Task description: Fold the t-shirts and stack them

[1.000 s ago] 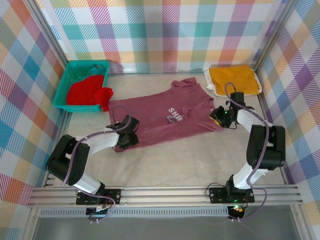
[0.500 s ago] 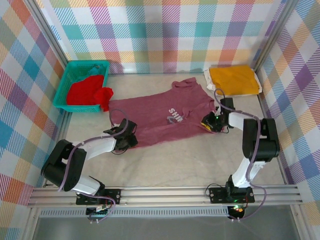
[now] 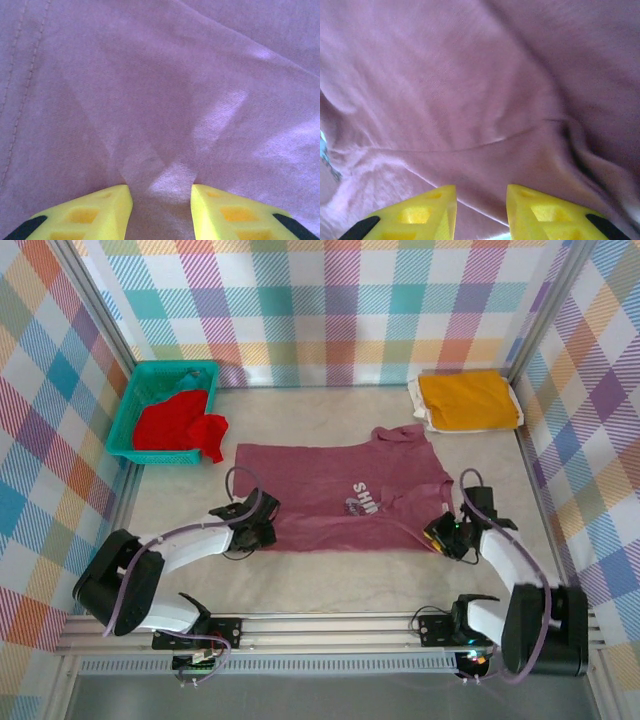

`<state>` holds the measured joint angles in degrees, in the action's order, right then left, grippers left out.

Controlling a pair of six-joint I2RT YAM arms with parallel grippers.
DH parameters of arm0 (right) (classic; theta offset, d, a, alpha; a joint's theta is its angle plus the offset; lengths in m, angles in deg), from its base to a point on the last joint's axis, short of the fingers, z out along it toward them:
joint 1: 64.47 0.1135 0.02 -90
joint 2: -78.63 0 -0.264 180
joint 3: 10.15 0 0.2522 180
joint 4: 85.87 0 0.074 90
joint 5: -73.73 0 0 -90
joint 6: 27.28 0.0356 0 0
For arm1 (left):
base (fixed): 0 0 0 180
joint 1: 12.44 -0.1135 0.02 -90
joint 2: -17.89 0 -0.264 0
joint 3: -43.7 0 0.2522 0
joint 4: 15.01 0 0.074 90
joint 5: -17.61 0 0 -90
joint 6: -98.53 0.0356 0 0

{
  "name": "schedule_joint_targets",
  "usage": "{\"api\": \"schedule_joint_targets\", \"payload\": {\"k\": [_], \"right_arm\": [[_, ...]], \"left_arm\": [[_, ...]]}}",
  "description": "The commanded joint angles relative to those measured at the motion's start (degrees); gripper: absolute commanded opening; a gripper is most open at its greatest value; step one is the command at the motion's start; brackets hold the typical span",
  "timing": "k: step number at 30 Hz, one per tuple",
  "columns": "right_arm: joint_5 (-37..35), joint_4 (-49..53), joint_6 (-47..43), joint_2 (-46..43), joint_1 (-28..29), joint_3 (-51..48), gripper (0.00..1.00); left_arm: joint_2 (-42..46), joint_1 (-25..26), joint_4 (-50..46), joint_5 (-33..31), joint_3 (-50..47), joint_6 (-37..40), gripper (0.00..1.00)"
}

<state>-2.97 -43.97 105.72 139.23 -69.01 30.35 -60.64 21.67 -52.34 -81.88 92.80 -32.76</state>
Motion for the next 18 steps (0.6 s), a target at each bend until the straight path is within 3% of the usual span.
{"api": "schedule_joint_targets", "payload": {"k": [1, 6, 10, 13, 14, 18], "right_arm": [[-2.44, 5.56, -1.89, -2.15, -2.69, 1.38, 0.33], [2.58, 1.07, -2.35, -0.25, -2.85, 6.92, 0.34], [3.93, -2.5, -3.25, 5.37, -0.81, 17.78, 0.35], [7.03, -4.71, -4.25, 15.4, 0.74, 28.13, 0.36], [7.71, -5.81, -4.17, 19.24, 1.31, 31.42, 0.36], [10.63, -6.95, -4.07, 32.22, 2.66, 43.82, 0.36]], "left_arm": [[0.11, 0.61, -11.32, 1.15, -1.75, 0.2, 0.39], [0.58, 0.61, -14.75, -0.13, 5.93, 2.59, 0.4], [1.2, -1.3, -15.55, -2.06, 17.16, 7.32, 0.46], [-0.82, -7.54, -13.23, -0.32, 23.84, 11.08, 0.51], [-2.35, -10.57, -12.42, 0.47, 26.55, 12.43, 0.58], [-11.37, -19.16, -13.98, 1.81, 37.69, 16.87, 0.58]]}}
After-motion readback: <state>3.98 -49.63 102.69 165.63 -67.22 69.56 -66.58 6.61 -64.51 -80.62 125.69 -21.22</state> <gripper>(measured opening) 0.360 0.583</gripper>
